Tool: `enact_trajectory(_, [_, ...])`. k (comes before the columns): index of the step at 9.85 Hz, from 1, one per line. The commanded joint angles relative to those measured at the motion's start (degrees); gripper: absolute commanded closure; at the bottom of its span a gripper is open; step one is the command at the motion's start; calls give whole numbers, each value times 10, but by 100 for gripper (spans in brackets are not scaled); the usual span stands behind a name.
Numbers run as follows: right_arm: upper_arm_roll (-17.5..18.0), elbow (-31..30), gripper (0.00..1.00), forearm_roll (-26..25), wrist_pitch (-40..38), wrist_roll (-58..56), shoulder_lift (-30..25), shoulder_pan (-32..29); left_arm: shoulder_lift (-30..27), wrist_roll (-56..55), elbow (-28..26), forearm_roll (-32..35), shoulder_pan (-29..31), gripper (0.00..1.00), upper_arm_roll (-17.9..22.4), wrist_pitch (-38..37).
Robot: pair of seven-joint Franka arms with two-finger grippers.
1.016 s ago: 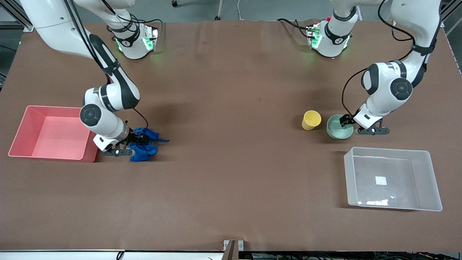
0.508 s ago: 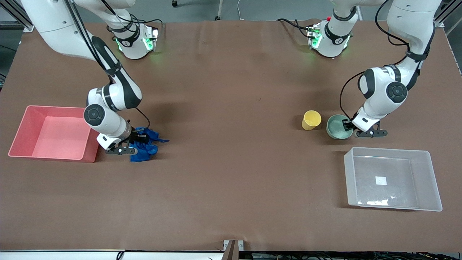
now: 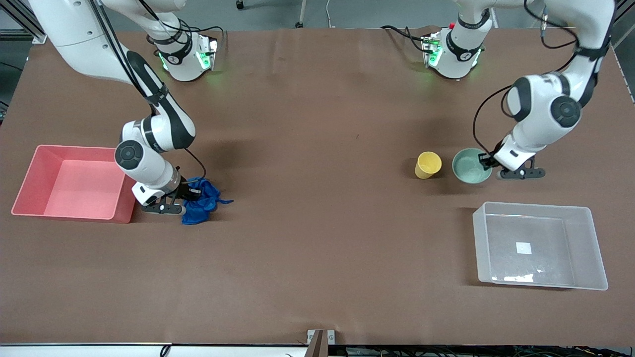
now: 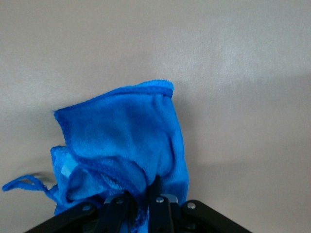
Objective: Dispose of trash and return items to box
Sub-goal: 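Grasp the blue cloth with the right gripper while the left gripper grasps the bowl, then drop the cloth in the bin while the left gripper places the bowl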
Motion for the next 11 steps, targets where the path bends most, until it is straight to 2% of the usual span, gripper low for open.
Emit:
enact_trajectory(1, [18, 95, 99, -2, -219, 37, -61, -6, -17, 21, 39, -9, -3, 100, 10, -37])
enact_trajectory(3, [12, 187, 99, -2, -402, 8, -114, -19, 58, 46, 160, -13, -2, 100, 33, -53])
enact_trajectory(4, [-12, 224, 99, -2, -478, -46, -137, -28, 106, 65, 220, -18, -2, 100, 45, -54])
enact_trajectory(5, [-64, 240, 99, -2, -516, -122, -153, -27, 155, 72, 283, -42, 0, 100, 48, -54])
enact_trajectory(7, [-158, 226, 99, -8, -512, -243, -163, -29, 246, 115, 387, -82, 4, 100, 61, -55])
enact_trajectory(8, [-194, 200, 99, -9, -466, -290, -159, -30, 284, 140, 425, -102, 4, 100, 79, -59])
enact_trajectory(10, [-230, 112, 99, -9, -326, -333, -146, -33, 349, 215, 472, -189, 6, 100, 105, -59])
enact_trajectory(11, [-232, 91, 98, -8, -282, -334, -125, -35, 371, 253, 476, -218, 6, 100, 108, -58])
